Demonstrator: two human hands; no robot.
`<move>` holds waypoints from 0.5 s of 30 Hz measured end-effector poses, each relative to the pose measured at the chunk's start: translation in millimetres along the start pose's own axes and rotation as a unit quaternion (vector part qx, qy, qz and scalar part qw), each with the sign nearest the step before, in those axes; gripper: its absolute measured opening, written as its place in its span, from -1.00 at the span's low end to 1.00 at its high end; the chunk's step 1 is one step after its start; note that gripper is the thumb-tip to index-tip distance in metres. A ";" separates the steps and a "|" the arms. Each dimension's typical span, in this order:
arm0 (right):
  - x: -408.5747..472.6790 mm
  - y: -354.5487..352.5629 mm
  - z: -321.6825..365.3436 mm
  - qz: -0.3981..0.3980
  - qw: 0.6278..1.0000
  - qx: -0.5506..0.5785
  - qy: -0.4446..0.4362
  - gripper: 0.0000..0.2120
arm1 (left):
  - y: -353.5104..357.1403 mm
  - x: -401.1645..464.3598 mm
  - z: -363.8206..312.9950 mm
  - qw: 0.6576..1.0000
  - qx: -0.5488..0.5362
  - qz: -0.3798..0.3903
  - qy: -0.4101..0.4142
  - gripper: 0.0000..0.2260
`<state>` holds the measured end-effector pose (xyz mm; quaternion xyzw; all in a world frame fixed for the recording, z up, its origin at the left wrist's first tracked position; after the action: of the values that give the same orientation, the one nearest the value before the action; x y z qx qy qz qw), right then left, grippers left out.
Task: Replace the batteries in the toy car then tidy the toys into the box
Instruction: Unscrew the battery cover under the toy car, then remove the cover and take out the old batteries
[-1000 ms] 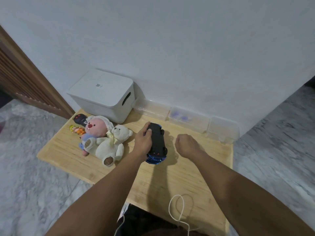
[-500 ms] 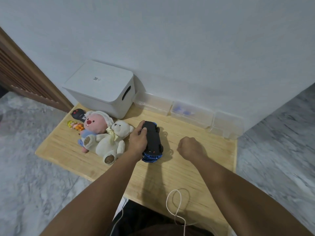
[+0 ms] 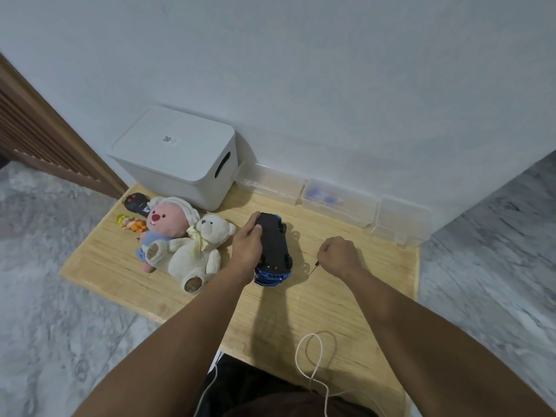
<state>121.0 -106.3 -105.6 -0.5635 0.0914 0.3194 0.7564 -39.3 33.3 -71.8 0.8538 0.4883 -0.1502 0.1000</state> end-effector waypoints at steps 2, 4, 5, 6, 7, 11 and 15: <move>-0.4 -0.2 1.1 -0.008 1.000 0.000 -0.001 -0.83 | 0.1 -0.2 0.9 1.000 0.000 0.001 -0.001 -0.65; 0.3 1.9 -0.7 -0.005 1.000 -0.009 0.004 -0.82 | 0.9 0.0 1.4 1.000 0.005 0.003 0.001 -0.65; 0.8 2.5 -2.5 -0.005 1.000 -0.009 0.010 -0.80 | 1.3 0.2 1.4 1.000 0.009 0.004 0.002 -0.65; 1.8 3.3 -4.4 -0.005 1.000 -0.005 0.014 -0.78 | 2.0 1.0 1.7 1.000 0.012 0.005 0.004 -0.65; 3.2 4.0 -6.2 -0.006 1.000 0.003 0.017 -0.75 | 2.8 1.6 1.7 1.000 0.015 0.006 0.006 -0.65; 8.3 5.2 -11.6 -0.010 0.999 0.024 0.019 -0.78 | 6.4 1.7 0.7 1.000 0.020 0.010 0.012 -0.65; 8.5 1.5 -12.7 -0.010 1.000 0.023 0.018 -0.80 | 10.9 0.7 0.7 1.000 0.022 0.021 -0.003 -0.64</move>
<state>129.5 -114.4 -115.4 -0.5522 0.1067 0.2996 0.7707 -29.7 28.2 -72.5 0.8654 0.4667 -0.1610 0.0860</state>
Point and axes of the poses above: each hand's wrist, its own x-axis towards the middle knuckle, its own y-axis out of the palm, z = x × y, the point moved 7 cm from there along x, towards the middle knuckle, and after that the axes turned 11 degrees about y, right-handed, at the moved point
